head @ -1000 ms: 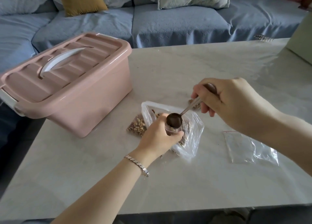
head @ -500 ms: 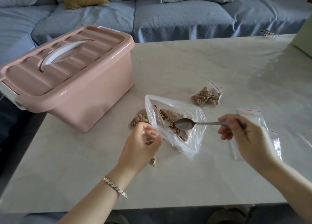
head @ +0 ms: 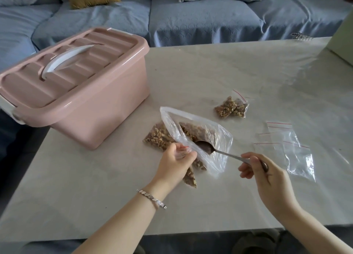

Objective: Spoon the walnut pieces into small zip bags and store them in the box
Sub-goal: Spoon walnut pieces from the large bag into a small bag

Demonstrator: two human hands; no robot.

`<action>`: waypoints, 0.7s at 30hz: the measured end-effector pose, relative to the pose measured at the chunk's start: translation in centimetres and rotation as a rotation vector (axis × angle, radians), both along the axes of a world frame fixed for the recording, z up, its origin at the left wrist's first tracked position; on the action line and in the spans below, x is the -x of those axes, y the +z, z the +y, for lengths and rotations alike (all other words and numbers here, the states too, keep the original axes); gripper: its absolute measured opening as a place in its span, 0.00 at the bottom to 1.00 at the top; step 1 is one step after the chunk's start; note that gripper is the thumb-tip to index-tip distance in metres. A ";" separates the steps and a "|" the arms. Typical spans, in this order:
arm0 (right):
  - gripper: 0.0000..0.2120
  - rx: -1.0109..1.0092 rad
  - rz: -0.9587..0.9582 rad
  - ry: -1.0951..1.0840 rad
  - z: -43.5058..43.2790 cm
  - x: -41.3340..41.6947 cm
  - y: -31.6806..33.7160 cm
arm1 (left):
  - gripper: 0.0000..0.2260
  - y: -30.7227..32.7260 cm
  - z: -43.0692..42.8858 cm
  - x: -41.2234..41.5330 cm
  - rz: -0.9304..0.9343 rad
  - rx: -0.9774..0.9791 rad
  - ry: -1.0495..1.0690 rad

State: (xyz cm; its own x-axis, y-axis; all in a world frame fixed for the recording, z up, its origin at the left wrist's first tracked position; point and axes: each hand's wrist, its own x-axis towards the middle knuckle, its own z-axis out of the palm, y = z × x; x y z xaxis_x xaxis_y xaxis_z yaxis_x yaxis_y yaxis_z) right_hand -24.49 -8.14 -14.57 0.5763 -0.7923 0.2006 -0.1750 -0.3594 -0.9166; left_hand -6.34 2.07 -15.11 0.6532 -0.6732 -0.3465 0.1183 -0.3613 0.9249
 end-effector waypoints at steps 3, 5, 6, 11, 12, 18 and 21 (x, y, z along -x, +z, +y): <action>0.14 -0.021 0.011 -0.051 0.5 0.2 -0.4 | 0.10 0.0 -0.3 0.1 0.022 0.030 0.068; 0.11 0.014 0.011 -0.084 0.7 0.5 -0.4 | 0.09 0.2 -0.4 0.2 0.016 0.036 0.079; 0.12 0.055 0.018 -0.089 0.7 0.6 -0.3 | 0.09 0.0 -0.3 0.2 0.025 0.037 0.075; 0.21 0.159 0.145 -0.018 1.3 0.7 -0.3 | 0.09 -0.2 0.0 0.5 0.058 -0.010 0.017; 0.21 0.117 0.133 -0.030 1.6 0.6 -0.3 | 0.08 -0.1 0.0 0.6 0.061 0.004 0.023; 0.13 -0.334 0.045 -0.181 2.5 -0.3 -0.4 | 0.06 0.3 -0.1 1.1 -0.021 0.068 0.057; 0.14 -0.630 -0.060 -0.272 1.9 -0.5 -0.2 | 0.07 0.7 0.5 0.9 -0.057 0.090 0.040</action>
